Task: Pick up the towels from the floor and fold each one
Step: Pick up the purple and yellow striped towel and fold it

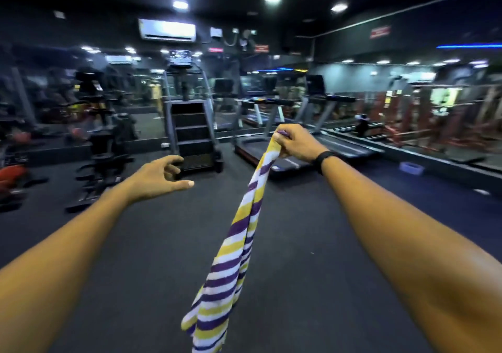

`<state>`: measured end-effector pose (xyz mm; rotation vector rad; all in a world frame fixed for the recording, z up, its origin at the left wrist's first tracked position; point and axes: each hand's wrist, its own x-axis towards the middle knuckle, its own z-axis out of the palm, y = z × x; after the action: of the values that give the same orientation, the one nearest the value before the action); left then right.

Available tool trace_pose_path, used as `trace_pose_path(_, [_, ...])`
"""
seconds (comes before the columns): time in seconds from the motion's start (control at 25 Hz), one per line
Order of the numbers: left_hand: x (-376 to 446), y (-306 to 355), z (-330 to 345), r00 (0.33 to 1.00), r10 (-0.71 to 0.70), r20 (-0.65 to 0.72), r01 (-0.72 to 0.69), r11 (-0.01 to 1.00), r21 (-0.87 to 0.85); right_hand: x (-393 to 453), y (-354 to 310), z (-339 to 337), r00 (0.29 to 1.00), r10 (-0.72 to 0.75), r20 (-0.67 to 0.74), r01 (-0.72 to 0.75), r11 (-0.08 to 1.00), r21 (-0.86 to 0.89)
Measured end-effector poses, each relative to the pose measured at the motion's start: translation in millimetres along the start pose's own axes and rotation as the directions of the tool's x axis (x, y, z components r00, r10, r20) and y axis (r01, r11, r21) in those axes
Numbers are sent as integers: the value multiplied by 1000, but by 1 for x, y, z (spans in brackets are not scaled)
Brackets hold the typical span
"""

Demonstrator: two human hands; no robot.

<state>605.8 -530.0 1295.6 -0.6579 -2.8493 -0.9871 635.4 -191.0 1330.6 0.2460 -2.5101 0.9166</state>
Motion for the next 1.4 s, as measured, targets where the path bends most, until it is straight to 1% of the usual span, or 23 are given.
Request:
trace_pose_path(0.08, [24,43,39,994,97,55,-97,995,-16,-34,32,-46,996,71,-50,-73,997,-30])
trace_pose_path(0.16, [43,85,72,976,190,105,-189,982,-21,-67,58,-90,990,107,-97,-113,991,-65])
trace_pose_path(0.32, [72,180,139,917,356,178,-351,934,-58,-142,103,-181,965,196,-176,-206,978,-37])
trace_pose_path(0.4, [79,237,178,879,425,216,-419,905,-73,-181,128,-228,938,248,-241,-264,964,-34])
trace_pose_path(0.48, [81,294,219,832,492,257,-486,869,-90,-223,153,-275,890,321,-325,-331,943,24])
trace_pose_path(0.56, [80,349,258,787,547,285,-539,835,-116,-262,176,-321,827,381,-414,-393,918,61])
trace_pose_path(0.64, [78,399,292,740,593,317,-578,802,-149,-303,190,-364,766,434,-475,-469,882,48])
trace_pose_path(0.76, [72,483,353,663,667,340,-640,741,-204,-371,208,-431,703,486,-520,-587,809,-38])
trace_pose_path(0.84, [63,536,395,597,698,396,-666,706,-242,-416,219,-469,652,508,-563,-649,758,-68])
trace_pose_path(1.04, [32,647,490,451,779,435,-712,608,-351,-511,236,-536,570,503,-649,-715,694,-90])
trace_pose_path(1.12, [22,692,532,380,809,448,-735,559,-385,-550,249,-561,511,514,-689,-757,649,-77])
trace_pose_path(1.16, [19,712,551,355,818,452,-738,542,-401,-568,259,-573,477,520,-709,-775,629,-59])
trace_pose_path(1.24, [16,748,584,312,837,450,-741,510,-436,-595,281,-599,421,510,-750,-799,600,-40])
trace_pose_path(1.4, [25,822,646,255,863,436,-736,466,-492,-630,336,-654,340,492,-802,-852,523,-40])
